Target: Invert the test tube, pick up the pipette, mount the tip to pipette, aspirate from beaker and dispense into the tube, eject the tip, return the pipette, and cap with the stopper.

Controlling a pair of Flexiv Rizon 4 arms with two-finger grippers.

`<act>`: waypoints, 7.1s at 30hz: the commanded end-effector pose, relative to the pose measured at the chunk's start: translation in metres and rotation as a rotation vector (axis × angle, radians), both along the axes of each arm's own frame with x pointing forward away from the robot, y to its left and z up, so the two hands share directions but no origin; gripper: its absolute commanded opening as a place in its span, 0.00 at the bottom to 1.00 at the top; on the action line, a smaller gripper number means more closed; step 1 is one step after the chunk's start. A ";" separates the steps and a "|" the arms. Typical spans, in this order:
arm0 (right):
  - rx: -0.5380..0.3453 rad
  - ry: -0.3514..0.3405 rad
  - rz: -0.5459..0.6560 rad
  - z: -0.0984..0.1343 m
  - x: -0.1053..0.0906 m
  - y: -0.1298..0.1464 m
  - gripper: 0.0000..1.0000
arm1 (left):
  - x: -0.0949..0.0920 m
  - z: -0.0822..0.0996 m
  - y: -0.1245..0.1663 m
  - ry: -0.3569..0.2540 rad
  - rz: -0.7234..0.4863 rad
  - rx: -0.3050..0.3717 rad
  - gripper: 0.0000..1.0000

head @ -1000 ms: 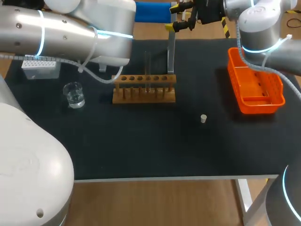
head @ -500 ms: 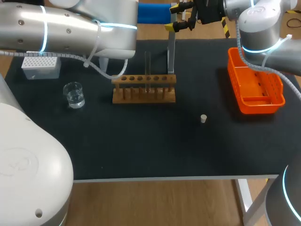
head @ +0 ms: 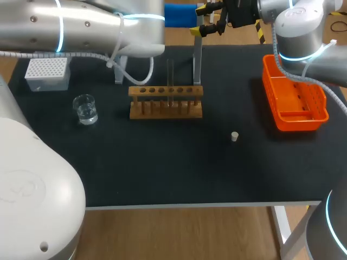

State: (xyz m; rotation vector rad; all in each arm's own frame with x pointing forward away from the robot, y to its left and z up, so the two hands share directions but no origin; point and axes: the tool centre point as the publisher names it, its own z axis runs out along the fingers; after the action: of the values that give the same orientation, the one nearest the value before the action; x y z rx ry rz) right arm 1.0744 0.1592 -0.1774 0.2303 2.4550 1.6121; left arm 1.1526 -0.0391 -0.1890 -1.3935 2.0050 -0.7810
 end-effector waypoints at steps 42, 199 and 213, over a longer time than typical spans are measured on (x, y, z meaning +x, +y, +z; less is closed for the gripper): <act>-0.001 0.001 0.002 0.000 0.000 -0.001 1.00 | -0.033 0.007 -0.007 0.046 -0.010 -0.015 1.00; -0.122 -0.041 -0.170 -0.030 -0.242 -0.107 1.00 | -0.172 -0.104 -0.154 -0.037 -1.180 -0.159 1.00; -0.159 0.038 -0.325 -0.092 -0.300 -0.132 1.00 | -0.172 -0.104 -0.154 -0.037 -1.180 -0.159 1.00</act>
State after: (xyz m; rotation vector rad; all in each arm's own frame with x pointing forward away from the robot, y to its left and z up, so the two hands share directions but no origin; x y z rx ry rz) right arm 0.8079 0.0214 -0.2708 0.5559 2.4921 1.3321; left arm 0.9799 -0.1927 -0.2936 -0.0947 2.6889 -1.4217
